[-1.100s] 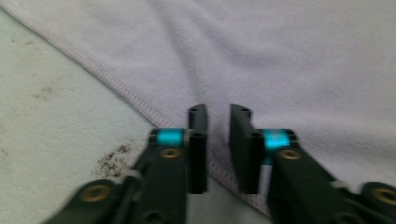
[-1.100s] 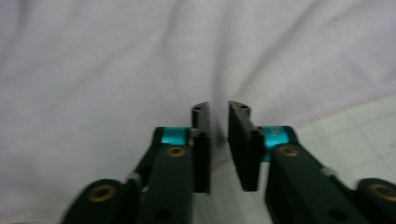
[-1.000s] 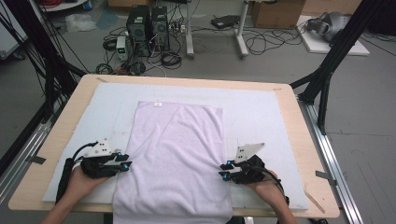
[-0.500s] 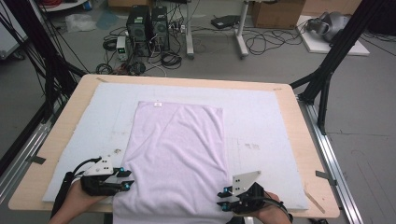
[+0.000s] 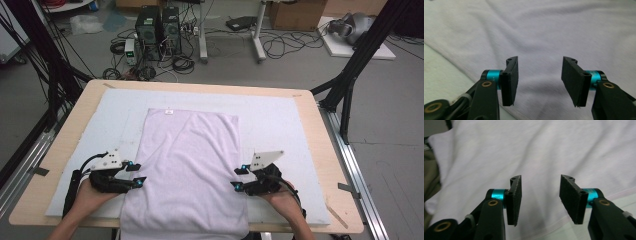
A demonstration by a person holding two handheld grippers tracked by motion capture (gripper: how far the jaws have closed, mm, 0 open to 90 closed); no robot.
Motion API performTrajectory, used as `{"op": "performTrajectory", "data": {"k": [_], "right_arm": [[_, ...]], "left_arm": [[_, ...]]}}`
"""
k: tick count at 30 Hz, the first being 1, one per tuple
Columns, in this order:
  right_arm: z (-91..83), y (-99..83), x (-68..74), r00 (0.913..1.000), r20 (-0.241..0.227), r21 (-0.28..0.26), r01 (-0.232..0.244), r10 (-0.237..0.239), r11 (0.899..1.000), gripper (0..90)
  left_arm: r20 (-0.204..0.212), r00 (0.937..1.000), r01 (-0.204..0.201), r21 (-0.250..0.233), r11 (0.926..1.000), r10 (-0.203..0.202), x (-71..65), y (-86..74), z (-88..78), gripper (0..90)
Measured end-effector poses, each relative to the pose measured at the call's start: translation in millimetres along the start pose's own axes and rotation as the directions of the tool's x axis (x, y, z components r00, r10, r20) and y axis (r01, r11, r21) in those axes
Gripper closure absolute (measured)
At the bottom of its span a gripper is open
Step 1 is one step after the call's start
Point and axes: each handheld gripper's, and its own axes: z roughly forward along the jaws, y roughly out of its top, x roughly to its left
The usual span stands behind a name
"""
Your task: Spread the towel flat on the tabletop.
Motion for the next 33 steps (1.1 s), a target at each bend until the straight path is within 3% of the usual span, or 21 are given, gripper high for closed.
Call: {"op": "performTrajectory", "data": {"k": [6,11,16,33], "right_arm": [[6.0,14.3,-24.7,0.9989,0.041,-0.032,-0.021,0.022,0.999,46.0],[12.5,18.9,-34.7,0.9980,0.056,-0.054,-0.026,0.029,0.998,43.5],[17.3,19.5,-33.2,0.9975,0.064,-0.033,-0.026,0.028,0.999,39.8],[17.7,20.3,-29.6,0.9971,0.071,-0.043,-0.024,0.027,0.999,37.5]], "left_arm": [[-0.030,0.9994,0.014,-0.037,0.9992,-0.015,11.5,13.2,5.6,42.5],[-0.045,0.9986,0.024,-0.063,0.9977,-0.027,17.0,19.0,7.8,40.5],[-0.048,0.9987,0.015,-0.065,0.9978,-0.019,15.0,17.5,7.6,39.1],[-0.053,0.9986,0.004,-0.056,0.9984,-0.007,16.1,15.3,8.2,38.8]]}}
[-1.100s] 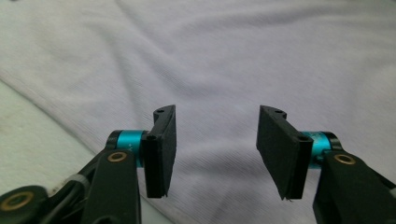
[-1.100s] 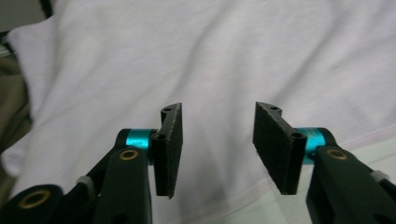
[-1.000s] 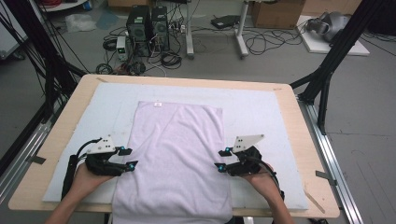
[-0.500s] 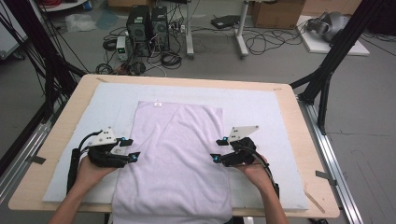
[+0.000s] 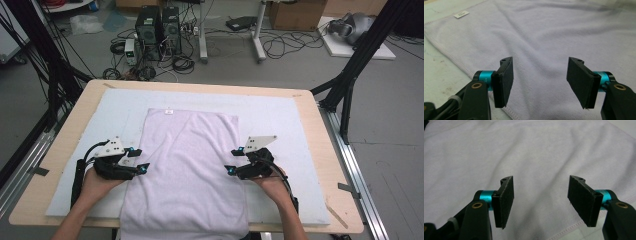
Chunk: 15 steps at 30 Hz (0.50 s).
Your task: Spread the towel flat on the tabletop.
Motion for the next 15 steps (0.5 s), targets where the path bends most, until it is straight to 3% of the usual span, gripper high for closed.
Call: {"op": "performTrajectory", "data": {"k": [15], "right_arm": [[2.0,0.8,-3.3,0.9999,0.012,-0.012,-0.002,0.002,1.000,36.5]], "left_arm": [[-0.002,0.9999,-0.012,0.017,0.9998,0.012,-1.2,-0.8,1.6,37.1]]}}
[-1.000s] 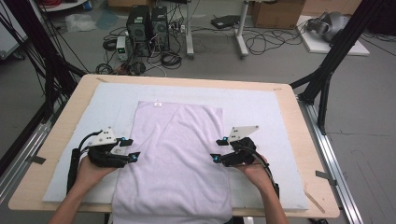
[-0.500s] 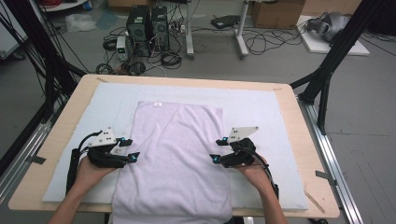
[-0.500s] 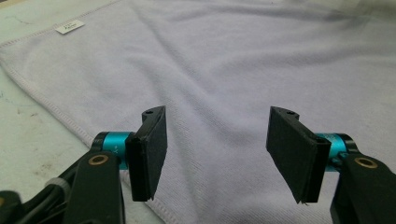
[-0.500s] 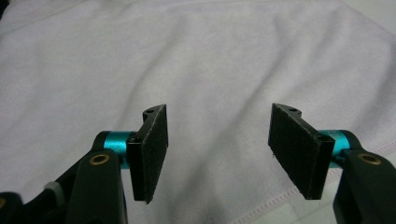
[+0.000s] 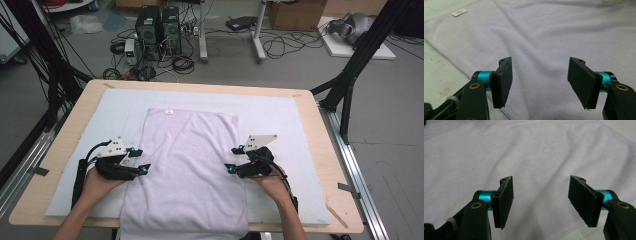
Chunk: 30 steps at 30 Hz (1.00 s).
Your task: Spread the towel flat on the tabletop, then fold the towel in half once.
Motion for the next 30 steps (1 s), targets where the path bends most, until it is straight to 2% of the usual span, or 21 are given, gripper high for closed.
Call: {"op": "performTrajectory", "data": {"k": [5,11,19,21,25,30], "right_arm": [[2.6,0.0,0.6,1.0000,-0.003,0.016,0.006,-0.006,1.000,36.1],[1.6,-0.2,2.5,0.9999,-0.003,0.035,0.010,-0.010,0.999,35.5],[-2.2,-0.4,3.2,1.0000,0.007,0.027,0.003,-0.003,1.000,35.4],[-2.4,-0.9,0.6,0.9999,0.008,0.022,0.009,-0.009,1.000,35.9],[-4.5,-0.4,-9.7,0.9997,0.017,0.013,-0.017,0.017,1.000,36.1],[-6.8,8.7,-31.7,0.9985,0.040,0.014,-0.038,0.037,0.999,36.7]], "left_arm": [[-0.007,0.9999,0.015,-0.007,0.9999,-0.015,2.8,-1.7,-1.9,37.0],[0.005,1.0000,0.002,-0.003,1.0000,-0.001,2.0,1.1,2.2,36.8],[0.016,0.9999,0.001,-0.001,1.0000,-0.001,2.1,4.1,7.6,36.8],[0.013,0.9999,0.004,0.000,1.0000,-0.004,3.5,4.9,8.4,36.8],[0.000,1.0000,0.001,0.002,1.0000,-0.001,8.7,9.3,7.8,37.0],[-0.034,0.9991,0.024,-0.012,0.9996,-0.024,27.8,20.9,9.7,38.7]]}}
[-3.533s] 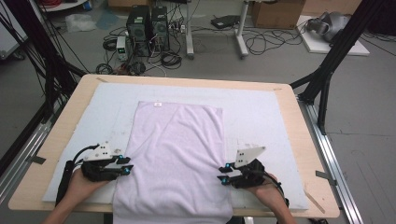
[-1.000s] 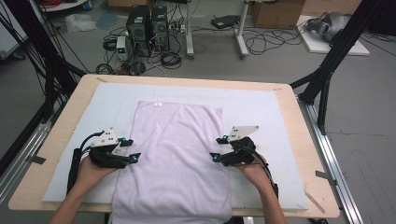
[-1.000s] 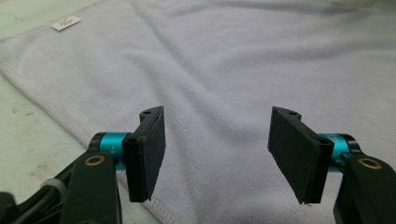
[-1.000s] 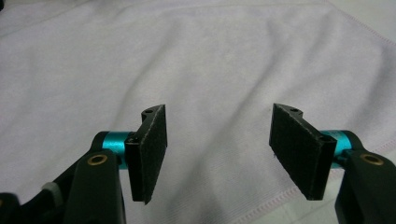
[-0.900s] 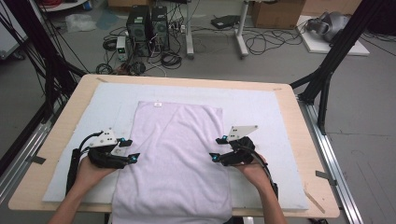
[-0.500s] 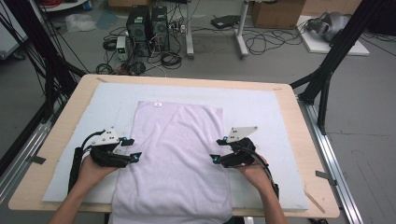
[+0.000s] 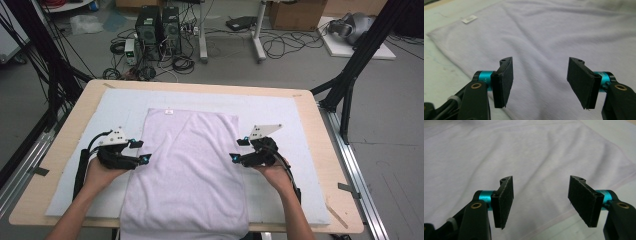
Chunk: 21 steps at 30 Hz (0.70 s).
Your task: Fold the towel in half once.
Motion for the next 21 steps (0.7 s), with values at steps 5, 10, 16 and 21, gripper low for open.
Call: {"op": "performTrajectory", "data": {"k": [5,10,16,21], "right_arm": [[4.6,17.4,-24.1,0.9996,0.029,0.026,-0.005,0.005,1.000,38.2],[16.6,31.5,-47.8,0.9978,0.059,0.047,-0.034,0.031,0.998,38.3],[30.6,29.2,-69.5,0.9932,0.089,0.049,-0.080,0.075,0.996,41.7],[46.7,18.0,-78.5,0.9868,0.108,0.097,-0.131,0.120,0.987,43.3]], "left_arm": [[-0.037,0.9986,0.036,-0.015,0.9992,-0.037,25.9,15.0,11.4,42.7],[-0.051,0.9953,0.084,0.045,0.9954,-0.082,55.6,26.7,30.8,43.5],[-0.102,0.9891,0.115,0.077,0.9904,-0.107,75.5,25.0,50.7,45.9],[-0.148,0.9758,0.175,0.087,0.9808,-0.161,85.2,15.1,60.2,49.5]]}}
